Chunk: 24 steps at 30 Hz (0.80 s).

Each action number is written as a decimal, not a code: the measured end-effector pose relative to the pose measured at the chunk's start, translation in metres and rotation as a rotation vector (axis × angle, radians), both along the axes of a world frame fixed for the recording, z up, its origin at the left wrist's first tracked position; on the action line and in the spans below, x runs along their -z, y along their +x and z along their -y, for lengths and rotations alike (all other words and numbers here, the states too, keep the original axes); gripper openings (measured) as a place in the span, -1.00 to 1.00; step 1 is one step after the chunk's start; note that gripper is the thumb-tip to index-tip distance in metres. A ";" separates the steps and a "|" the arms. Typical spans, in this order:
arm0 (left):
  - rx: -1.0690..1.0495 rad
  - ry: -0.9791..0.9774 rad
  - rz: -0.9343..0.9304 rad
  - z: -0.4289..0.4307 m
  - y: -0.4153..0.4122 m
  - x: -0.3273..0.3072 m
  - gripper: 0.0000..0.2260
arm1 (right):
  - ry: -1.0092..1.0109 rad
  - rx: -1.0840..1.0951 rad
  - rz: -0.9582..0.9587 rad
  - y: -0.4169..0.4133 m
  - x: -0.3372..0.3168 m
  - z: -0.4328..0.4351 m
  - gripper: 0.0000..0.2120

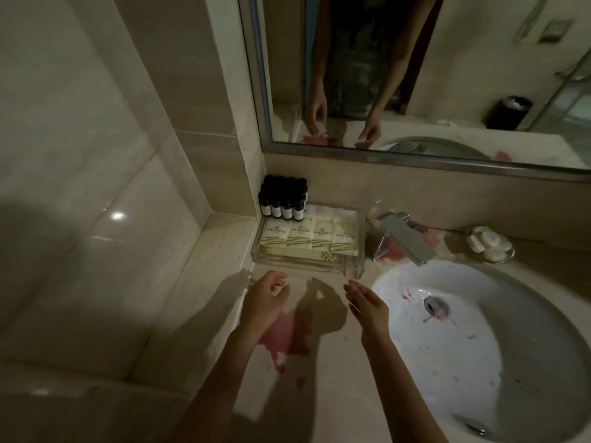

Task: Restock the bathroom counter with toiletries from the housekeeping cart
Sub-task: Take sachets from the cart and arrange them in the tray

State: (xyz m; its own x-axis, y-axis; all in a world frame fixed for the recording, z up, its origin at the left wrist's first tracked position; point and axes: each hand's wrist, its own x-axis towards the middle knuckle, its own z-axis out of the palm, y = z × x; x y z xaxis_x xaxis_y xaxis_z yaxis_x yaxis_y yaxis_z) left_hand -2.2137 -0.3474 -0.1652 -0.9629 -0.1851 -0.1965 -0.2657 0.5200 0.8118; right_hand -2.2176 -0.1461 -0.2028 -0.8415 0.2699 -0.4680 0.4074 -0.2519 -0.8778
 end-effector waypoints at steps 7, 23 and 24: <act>0.119 -0.122 -0.164 -0.026 0.019 -0.055 -0.82 | 0.082 -0.067 -0.154 0.023 -0.043 -0.013 -0.91; 0.207 -0.180 -0.181 -0.085 0.065 -0.075 -0.83 | 0.894 -0.351 -0.433 0.070 -0.123 -0.073 -0.92; 0.215 -0.190 -0.194 -0.088 0.064 -0.074 -0.82 | 0.898 -0.356 -0.420 0.072 -0.124 -0.077 -0.92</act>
State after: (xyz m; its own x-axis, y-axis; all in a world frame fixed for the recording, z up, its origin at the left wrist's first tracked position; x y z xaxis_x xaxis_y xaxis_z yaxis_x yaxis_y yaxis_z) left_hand -2.1493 -0.2590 -0.0907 -0.9999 0.0101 0.0123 0.0159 0.6942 0.7196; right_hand -2.1460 -0.0692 -0.0791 -0.9886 0.0780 0.1288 -0.0503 0.6353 -0.7706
